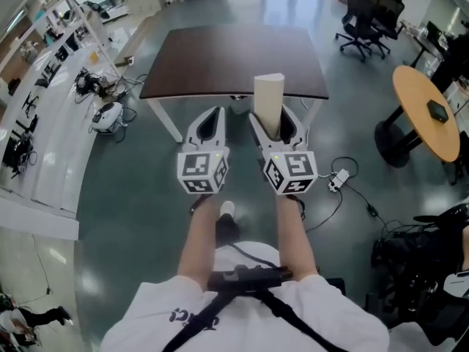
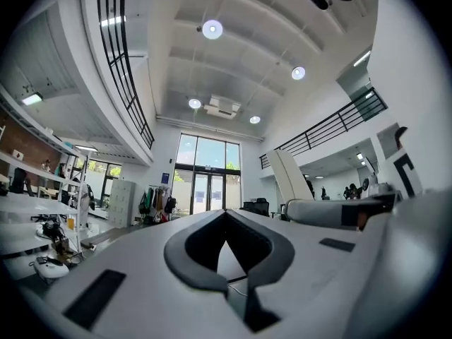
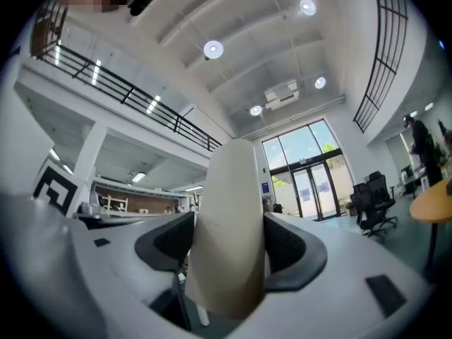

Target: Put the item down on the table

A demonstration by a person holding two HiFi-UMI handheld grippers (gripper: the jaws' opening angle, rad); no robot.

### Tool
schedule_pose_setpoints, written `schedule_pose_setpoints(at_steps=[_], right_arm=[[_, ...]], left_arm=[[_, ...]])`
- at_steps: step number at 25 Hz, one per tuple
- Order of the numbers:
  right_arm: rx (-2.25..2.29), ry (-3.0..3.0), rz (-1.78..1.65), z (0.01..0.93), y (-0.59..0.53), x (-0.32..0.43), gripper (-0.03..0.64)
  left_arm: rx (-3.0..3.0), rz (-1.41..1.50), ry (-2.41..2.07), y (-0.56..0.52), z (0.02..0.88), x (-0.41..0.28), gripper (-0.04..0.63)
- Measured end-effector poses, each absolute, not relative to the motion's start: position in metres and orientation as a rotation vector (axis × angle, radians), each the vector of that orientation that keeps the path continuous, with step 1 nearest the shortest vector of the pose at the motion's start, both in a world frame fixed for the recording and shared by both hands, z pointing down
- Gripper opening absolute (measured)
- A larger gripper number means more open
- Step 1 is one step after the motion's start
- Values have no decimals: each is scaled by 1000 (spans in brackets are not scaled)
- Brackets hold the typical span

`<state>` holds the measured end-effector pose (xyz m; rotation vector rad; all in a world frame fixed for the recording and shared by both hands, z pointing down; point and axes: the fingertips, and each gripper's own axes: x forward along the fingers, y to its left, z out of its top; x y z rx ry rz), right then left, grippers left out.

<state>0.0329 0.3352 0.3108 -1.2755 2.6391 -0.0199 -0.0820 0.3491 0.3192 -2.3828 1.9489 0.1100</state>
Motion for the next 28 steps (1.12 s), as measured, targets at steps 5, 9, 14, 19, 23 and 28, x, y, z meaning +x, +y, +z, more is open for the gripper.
schedule_pose_setpoints(at_steps=[5, 9, 14, 19, 23, 28], right_arm=[[-1360, 2626, 35, 307, 265, 25, 316], [-1400, 2611, 48, 302, 213, 2, 316], [-1444, 2571, 68, 303, 157, -33, 316], [-1463, 2576, 48, 316, 115, -60, 316], [-1480, 2579, 11, 328, 74, -68, 316], [-1454, 2582, -27, 337, 6, -65, 316]], left_arm=[[-2408, 125, 1893, 276, 317, -88, 11], [-2444, 168, 1853, 212, 310, -112, 11], [-2488, 181, 1768, 153, 312, -140, 11], [-2533, 156, 1742, 113, 328, -162, 11], [-2566, 125, 1755, 74, 344, -172, 11], [-2568, 140, 1778, 13, 350, -174, 11]])
